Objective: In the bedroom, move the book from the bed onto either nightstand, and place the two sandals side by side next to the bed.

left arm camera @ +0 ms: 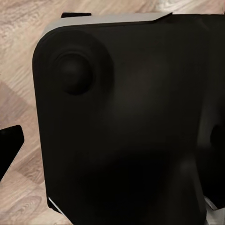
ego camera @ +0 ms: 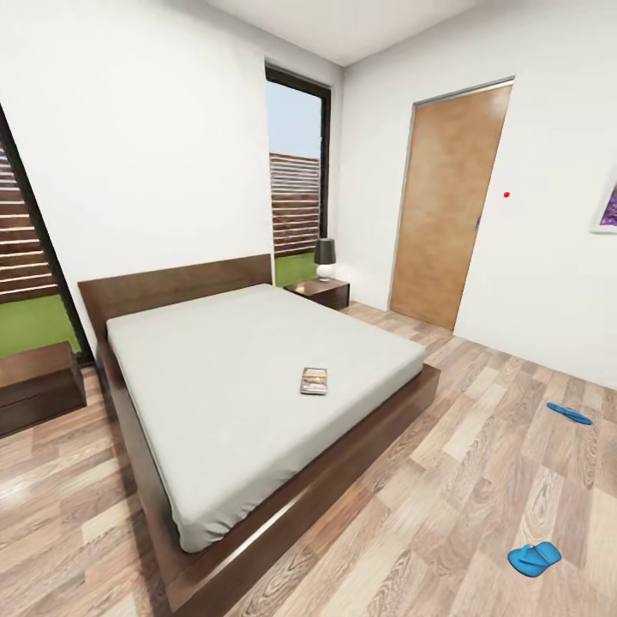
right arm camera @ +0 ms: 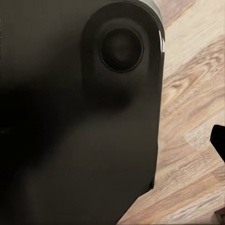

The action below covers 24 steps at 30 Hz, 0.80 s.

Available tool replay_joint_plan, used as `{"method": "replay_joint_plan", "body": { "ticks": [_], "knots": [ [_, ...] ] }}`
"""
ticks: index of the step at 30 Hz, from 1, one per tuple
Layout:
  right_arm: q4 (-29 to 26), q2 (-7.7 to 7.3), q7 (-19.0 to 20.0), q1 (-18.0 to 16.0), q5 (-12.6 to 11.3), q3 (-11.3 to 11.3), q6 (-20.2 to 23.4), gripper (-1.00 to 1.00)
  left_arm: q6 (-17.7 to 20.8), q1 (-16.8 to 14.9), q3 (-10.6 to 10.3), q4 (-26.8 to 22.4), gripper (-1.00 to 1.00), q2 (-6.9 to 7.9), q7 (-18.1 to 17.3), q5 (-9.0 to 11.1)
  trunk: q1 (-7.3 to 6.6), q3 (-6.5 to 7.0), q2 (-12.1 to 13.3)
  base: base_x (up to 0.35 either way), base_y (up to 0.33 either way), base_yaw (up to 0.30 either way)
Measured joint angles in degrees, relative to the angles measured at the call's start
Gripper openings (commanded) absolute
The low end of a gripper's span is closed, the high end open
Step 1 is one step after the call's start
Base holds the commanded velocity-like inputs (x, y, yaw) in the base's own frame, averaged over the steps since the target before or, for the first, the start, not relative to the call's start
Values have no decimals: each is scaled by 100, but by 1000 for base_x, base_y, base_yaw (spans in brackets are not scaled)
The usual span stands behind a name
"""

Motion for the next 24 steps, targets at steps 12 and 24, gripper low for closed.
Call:
{"method": "replay_joint_plan", "body": {
  "ticks": [12, 24],
  "knots": [
    [-270, 15, -77, -49, -8, -6, 209, 100, 356, -215, -16, -809, 100, 8, 4, -49, 0, -12, 0, 0, 0, -248],
    [-2468, 293, -912, -1136, 20, 11, 2298, 100, 2538, -2315, -13, -1202, 100, -205, 649, -72, 0, -26, 1, 0, 0, -238]
  ]
}}
